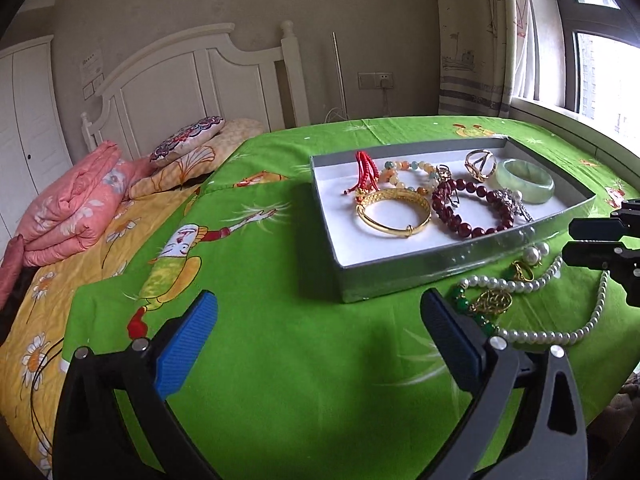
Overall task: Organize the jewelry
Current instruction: 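Open both tools to release the brooch and bead bracelet in the tray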
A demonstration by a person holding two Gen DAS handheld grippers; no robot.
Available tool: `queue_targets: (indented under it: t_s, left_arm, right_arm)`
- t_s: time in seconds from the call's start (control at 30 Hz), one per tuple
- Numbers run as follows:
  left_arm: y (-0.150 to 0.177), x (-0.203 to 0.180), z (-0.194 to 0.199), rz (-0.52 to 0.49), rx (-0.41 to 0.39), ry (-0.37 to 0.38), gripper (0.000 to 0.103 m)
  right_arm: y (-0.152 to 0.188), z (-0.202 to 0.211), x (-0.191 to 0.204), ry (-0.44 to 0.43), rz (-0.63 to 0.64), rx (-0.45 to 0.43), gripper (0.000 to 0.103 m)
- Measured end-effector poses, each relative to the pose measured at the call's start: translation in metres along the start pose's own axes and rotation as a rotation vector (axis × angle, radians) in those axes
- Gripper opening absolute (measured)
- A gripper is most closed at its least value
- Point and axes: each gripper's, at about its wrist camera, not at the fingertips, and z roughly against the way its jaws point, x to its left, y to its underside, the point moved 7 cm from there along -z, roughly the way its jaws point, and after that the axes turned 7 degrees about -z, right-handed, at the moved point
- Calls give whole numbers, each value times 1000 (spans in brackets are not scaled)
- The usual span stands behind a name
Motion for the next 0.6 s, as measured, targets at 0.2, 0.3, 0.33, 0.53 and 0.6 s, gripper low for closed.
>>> queue_targets:
  t_s: [0.2,0.3,0.33,0.53,0.6]
  left_arm:
    - [15,-3,-7,26,56,25,100]
    - [18,0,-6,45,56,35,100]
    - [19,1,-6,49,56,36,100]
    - [22,5,-8,76,54,56,101]
    - [22,5,-8,84,53,63,101]
  right_arm:
    - [-4,-9,1,17,-18,41,32]
    - [-7,-12,4,30,-11,54,33]
    - [-8,-13,6,31,-7,58,33]
    - [-12,-17,11,36,-5,75,33]
    - [-12,-17,10,33,-14,80,33]
